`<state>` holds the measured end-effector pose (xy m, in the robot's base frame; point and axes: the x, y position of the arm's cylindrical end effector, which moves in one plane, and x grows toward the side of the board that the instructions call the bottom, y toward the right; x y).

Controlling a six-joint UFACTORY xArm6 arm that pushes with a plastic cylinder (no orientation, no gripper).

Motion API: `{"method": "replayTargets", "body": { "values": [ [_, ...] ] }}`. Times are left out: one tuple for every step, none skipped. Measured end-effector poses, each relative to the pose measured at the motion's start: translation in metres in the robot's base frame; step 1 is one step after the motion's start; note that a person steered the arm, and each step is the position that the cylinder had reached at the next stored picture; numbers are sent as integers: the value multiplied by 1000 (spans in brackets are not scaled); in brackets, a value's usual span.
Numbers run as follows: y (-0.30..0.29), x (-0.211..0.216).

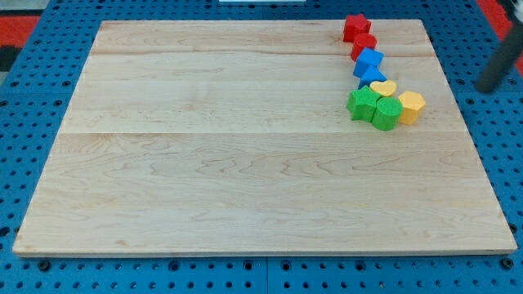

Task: Slide the red star left a bit

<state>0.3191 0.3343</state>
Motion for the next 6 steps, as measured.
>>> {"method": "replayTargets", "body": {
  "values": [
    [-22, -128],
    [-22, -128],
    [-66, -128],
    [-136, -128],
    [-182, -128],
    [-220, -127]
  ]
}}
